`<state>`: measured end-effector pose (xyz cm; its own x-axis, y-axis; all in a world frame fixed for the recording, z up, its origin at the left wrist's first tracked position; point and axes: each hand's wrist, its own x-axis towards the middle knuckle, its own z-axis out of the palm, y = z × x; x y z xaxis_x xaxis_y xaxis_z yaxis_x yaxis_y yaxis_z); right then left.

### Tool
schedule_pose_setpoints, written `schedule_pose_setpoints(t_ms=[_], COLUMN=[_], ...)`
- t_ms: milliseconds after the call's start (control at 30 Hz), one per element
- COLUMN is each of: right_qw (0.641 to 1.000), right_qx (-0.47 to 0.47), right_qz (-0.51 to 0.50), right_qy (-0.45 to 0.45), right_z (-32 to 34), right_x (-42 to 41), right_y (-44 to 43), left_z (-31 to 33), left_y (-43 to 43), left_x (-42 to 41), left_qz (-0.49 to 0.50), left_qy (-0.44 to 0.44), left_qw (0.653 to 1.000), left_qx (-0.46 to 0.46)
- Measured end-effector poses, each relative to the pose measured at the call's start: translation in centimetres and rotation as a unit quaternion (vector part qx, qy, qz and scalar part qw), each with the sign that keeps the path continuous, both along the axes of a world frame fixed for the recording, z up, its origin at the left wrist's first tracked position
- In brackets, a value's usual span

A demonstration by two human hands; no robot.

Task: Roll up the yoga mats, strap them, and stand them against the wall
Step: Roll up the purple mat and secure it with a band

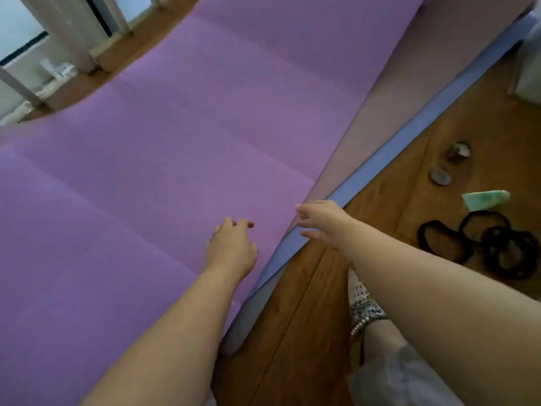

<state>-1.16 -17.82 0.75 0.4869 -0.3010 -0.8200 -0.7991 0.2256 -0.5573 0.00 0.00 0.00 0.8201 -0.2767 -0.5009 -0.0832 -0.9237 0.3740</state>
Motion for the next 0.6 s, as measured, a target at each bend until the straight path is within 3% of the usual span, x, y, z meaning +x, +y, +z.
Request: schedule_pose_setpoints(t_ms=[200,333,467,600], right_qw=[0.996,0.996,0.998,0.990], right_qx=[-0.002,-0.020,-0.041,-0.112], right_qz=[-0.085,-0.080,-0.043,-0.009], right_qy=[0.026,0.040,0.014,-0.082], right_z=[-4.9,-5.9,-4.4,0.2], right_x=[1.8,2.1,3.4,5.8], right_y=[0.1,0.4,0.1,-0.3], left_z=[-4.5,-5.5,-4.1,1.1], left_y=[-0.8,-0.5,-0.2,-0.6], left_x=[-0.8,-1.8,-2.6,-1.6], left_qz=[-0.085,-0.118,-0.100,0.006], left_qy=[0.002,-0.008,0.002,0.071], left_qw=[0.990,0.981,0.981,0.985], left_qx=[0.115,0.152,0.168,0.158])
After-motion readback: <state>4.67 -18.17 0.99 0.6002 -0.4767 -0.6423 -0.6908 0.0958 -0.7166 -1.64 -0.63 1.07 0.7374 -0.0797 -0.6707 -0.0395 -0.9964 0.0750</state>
